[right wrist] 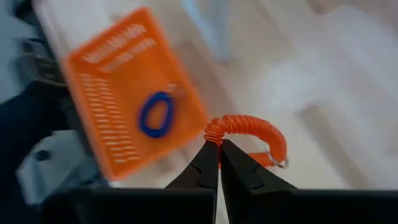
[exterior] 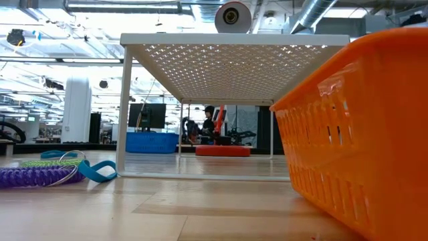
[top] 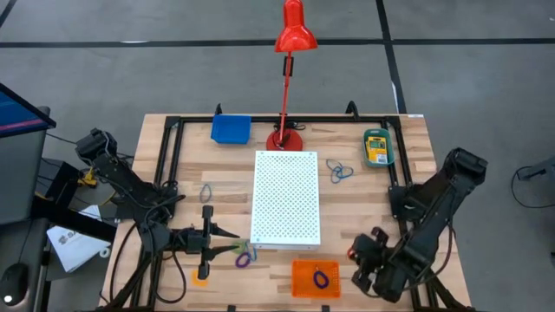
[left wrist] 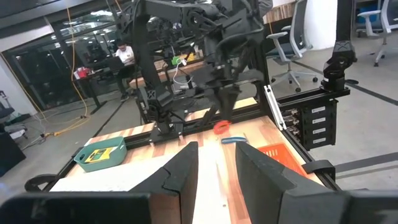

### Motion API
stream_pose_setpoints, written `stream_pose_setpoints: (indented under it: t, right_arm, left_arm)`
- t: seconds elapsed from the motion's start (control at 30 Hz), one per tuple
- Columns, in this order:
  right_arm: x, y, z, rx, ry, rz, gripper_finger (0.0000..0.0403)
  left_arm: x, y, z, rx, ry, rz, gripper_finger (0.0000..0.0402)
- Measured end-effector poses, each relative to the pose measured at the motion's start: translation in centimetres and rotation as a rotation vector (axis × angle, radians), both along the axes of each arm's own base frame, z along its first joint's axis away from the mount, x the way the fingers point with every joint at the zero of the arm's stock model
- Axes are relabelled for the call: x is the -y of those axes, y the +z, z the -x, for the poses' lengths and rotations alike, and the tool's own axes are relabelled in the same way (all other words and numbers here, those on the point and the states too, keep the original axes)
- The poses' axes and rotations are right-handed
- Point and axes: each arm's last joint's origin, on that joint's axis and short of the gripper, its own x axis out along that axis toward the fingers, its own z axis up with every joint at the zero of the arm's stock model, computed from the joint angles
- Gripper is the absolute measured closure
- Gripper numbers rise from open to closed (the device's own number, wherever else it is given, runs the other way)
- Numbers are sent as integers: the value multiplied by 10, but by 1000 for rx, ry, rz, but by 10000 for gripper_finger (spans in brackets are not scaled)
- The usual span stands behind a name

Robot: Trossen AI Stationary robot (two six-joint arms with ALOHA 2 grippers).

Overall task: Pick & Place Office Desk Supplies
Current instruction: Put the orange spring keychain into the orange bin

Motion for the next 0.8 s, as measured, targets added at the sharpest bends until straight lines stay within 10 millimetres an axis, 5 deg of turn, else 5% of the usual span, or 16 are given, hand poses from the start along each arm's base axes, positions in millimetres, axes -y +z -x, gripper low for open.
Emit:
stream_pose_setpoints:
  t: [0.43, 0.8]
  right_arm:
    - [-59, -3, -54, 121, 145, -10, 403]
    - [-57, -20, -77, 59, 164, -11, 389]
  left_arm:
    - [1, -1, 1, -10, -4, -11, 300]
    - [1, -1, 1, -9, -7, -11, 300]
